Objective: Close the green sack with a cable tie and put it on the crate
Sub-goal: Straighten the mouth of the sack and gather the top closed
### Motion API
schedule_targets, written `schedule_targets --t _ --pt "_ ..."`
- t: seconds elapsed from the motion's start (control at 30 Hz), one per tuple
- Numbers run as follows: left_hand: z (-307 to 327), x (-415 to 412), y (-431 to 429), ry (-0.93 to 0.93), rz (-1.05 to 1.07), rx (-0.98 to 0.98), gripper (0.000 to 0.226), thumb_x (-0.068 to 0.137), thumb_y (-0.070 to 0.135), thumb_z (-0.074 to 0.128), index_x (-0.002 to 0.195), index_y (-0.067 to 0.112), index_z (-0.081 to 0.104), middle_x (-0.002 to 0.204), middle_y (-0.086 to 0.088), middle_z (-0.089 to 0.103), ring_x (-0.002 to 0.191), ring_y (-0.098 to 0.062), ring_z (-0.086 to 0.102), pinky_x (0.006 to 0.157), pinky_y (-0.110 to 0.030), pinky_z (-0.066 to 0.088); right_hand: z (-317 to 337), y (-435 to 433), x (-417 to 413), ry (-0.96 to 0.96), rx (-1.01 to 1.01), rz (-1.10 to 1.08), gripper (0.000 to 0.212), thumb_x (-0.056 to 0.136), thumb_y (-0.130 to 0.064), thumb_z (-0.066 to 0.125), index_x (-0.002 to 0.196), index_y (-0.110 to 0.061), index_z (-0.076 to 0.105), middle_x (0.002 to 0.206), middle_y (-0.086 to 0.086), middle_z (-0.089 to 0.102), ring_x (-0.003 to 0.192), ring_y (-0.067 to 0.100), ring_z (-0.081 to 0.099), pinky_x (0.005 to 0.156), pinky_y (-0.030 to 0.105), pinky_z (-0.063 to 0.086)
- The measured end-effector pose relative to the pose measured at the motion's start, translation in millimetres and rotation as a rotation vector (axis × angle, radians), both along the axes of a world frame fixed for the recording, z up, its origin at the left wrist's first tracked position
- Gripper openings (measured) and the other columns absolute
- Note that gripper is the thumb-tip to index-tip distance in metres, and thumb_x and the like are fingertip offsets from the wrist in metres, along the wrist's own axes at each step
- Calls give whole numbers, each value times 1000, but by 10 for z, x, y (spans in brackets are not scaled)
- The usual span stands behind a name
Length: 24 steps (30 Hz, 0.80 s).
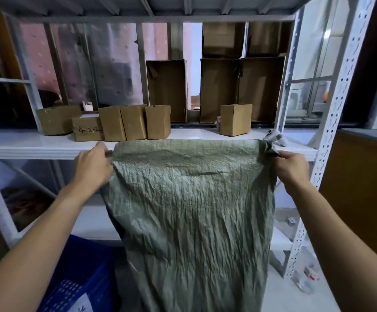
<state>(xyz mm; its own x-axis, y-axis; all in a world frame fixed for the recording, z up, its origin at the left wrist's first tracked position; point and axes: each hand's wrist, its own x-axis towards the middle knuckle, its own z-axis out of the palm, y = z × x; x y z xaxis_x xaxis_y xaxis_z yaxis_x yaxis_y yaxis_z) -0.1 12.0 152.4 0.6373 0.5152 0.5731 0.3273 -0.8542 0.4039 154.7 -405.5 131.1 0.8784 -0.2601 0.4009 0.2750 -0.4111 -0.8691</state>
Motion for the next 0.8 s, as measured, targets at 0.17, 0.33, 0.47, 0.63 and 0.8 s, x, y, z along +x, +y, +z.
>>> schedule_targets --t 0.17,0.33,0.47,0.63,0.8 --pt "-152 6 44 -292 -60 -259 10 94 7 57 99 13 64 91 -9 62 94 -35 58 77 -36 38 -41 102 12 178 566 104 19 90 -10 63 74 -14 55 72 6 51 63 17 48 59 33 39" --pt "-169 97 78 -449 -153 -1018 21 95 2 50 83 17 58 78 -7 61 66 -22 64 45 -15 44 -42 210 17 270 798 217 14 97 -7 55 84 -8 60 84 6 63 74 17 59 63 29 47" --pt "-179 152 59 -480 -220 -1407 19 98 2 51 84 13 58 57 -5 66 43 -8 62 48 -15 52 18 262 3 274 794 237 12 94 1 54 86 -3 62 79 9 63 70 20 61 64 32 50" --pt "-216 224 10 -470 -355 -1460 10 92 2 61 101 2 67 103 -19 71 89 -28 71 69 -40 59 17 278 32 270 825 267 20 81 4 51 89 -1 69 102 21 71 91 32 68 80 43 56" --pt "-253 268 -57 -493 -400 -1452 15 97 8 54 87 6 66 94 -16 71 66 -21 73 51 -35 59 76 291 -210 261 972 464 15 60 -4 43 57 -17 48 66 3 48 59 18 47 58 28 44"
